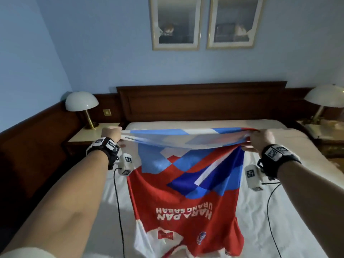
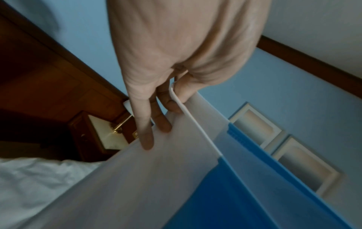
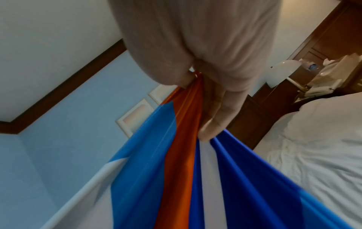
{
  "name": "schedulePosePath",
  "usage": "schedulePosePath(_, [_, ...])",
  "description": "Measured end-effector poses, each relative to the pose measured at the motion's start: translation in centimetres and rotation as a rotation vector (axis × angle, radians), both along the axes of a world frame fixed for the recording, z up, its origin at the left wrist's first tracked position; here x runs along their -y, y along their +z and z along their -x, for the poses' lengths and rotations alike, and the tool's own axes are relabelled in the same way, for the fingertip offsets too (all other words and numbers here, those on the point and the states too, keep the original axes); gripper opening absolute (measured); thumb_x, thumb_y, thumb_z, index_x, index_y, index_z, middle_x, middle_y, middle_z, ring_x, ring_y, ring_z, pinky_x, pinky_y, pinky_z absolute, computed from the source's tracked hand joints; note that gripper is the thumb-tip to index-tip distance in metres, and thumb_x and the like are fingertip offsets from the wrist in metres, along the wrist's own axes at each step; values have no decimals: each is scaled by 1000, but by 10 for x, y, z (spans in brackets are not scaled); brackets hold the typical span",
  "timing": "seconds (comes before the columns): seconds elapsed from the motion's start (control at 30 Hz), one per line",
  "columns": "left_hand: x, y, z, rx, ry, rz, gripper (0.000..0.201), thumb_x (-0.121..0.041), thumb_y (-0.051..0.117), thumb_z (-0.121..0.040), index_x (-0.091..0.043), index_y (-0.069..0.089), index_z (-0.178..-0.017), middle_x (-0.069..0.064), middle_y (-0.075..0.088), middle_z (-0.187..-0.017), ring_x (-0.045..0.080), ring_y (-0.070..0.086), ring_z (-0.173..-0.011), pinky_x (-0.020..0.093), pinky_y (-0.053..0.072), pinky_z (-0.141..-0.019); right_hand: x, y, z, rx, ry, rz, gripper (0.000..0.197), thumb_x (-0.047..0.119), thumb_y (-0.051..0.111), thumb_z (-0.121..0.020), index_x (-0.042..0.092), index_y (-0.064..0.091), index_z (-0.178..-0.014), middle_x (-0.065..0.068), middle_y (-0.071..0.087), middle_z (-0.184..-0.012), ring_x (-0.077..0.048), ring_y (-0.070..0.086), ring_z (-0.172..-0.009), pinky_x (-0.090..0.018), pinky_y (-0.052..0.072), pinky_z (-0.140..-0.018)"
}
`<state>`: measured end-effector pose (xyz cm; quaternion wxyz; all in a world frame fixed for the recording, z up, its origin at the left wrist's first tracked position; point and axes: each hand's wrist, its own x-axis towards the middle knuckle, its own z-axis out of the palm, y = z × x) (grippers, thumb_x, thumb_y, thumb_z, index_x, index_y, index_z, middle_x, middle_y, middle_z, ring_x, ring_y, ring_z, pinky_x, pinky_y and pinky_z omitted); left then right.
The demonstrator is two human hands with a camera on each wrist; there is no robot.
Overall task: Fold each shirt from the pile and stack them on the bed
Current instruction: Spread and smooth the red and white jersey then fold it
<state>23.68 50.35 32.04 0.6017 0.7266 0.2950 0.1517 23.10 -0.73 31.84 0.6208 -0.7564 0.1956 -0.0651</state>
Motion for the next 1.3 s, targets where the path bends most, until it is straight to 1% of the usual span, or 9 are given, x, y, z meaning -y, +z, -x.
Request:
schedulePosePath(0.07, [0,19,-28,36,-59,-112,32,-16,56,-99,-7,68,-127,20,69,-123,40,71,-101,46,62,-73,4,15,-24,61,-20,58,23,4,45,-102,13,57,-85,-20,65,-105,-28,68,-76,-44,63,-71])
schedulePosePath(0.13, [2,37,-47,113,-52,-235,35,-20,58,-97,-6,70,-126,18,70,-124,36,70,-110,43,61,-85,6,31,-41,119,-91,-16,23,4,47,-98,13,57,-80,-22,64,-101,-30,68,-76,-53,60,-74])
schedulePosePath(0.3, [15,71,-63,348,79,-265,40,-11,43,-77,-22,79,-89,6,77,-99,30,73,-90,45,63,-80,6,63,-54,298,-202,80,18,11,46,-94,3,58,-105,-18,62,-110,-36,68,-94,-42,64,-61])
schedulePosePath(0.47, [11,75,-49,505,95,-320,49,-4,32,-70,-24,75,-81,4,74,-93,34,72,-86,50,62,-80,8,63,-40,449,-253,98,33,13,31,-99,6,51,-125,-10,58,-109,-24,66,-80,-49,62,-79])
schedulePosePath(0.6, [24,59,3,529,106,-290,46,5,34,-73,-10,75,-90,8,72,-97,23,68,-88,22,56,-74,15,40,-9,447,-281,130,35,24,32,-94,14,51,-121,-10,60,-108,-31,68,-88,-55,60,-83])
schedulePosePath(0.8, [20,-32,101,375,66,-404,40,6,41,-79,-20,70,-87,6,71,-98,30,67,-99,32,53,-85,12,-38,82,381,-229,82,16,17,30,-101,25,41,-92,-6,55,-93,-22,62,-74,-58,59,-81])
schedulePosePath(0.9, [16,-103,155,226,15,-400,38,-2,42,-76,-21,71,-90,7,70,-91,35,69,-88,47,60,-78,19,-103,136,261,-209,79,14,15,31,-101,20,43,-96,-14,55,-102,-33,65,-87,-55,60,-80])
schedulePosePath(1.1, [11,-259,273,-153,-51,-386,38,7,52,-83,-26,64,-98,12,70,-109,37,71,-88,52,61,-80,50,-274,255,-3,-263,282,19,39,40,-77,42,55,-88,-9,68,-79,-40,70,-75,-50,56,-66])
schedulePosePath(1.3, [15,-378,411,-415,-105,-388,36,7,56,-85,-16,62,-112,14,69,-109,37,68,-94,45,57,-83,28,-350,406,-266,-195,404,26,24,46,-86,17,66,-102,-25,72,-85,-43,66,-90,-45,49,-84])
